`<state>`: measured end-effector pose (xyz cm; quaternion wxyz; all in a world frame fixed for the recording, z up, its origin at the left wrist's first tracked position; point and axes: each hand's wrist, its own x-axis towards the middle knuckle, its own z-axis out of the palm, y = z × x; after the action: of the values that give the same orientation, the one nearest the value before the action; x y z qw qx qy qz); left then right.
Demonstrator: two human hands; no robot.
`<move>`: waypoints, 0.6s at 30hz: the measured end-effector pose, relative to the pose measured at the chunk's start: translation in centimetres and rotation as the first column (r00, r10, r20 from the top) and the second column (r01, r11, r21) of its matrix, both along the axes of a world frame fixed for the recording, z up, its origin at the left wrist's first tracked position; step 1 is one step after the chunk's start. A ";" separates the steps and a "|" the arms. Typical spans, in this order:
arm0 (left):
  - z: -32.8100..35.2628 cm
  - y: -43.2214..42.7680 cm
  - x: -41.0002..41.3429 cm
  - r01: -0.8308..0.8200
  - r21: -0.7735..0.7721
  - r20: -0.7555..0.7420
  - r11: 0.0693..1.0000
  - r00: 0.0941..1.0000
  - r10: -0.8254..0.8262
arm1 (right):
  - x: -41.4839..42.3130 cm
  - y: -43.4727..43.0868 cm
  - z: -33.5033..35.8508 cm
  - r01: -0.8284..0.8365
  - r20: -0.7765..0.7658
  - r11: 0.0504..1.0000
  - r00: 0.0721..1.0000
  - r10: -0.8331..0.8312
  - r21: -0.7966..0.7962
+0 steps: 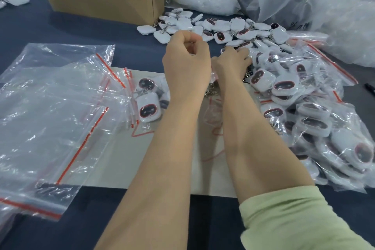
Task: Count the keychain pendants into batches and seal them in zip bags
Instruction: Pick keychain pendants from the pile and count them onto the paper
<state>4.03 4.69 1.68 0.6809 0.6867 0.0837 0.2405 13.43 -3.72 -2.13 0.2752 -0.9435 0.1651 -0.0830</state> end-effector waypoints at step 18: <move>-0.1 0.0 0.2 0.000 -0.012 -0.007 1.000 1.000 0.000 | -0.2 0.1 -0.2 0.052 0.075 0.997 0.996 -0.056 0.052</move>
<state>4.20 4.70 1.62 0.6845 0.6836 0.0877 0.2376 13.26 -3.63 -2.34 0.3025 -0.9277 0.1818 -0.1220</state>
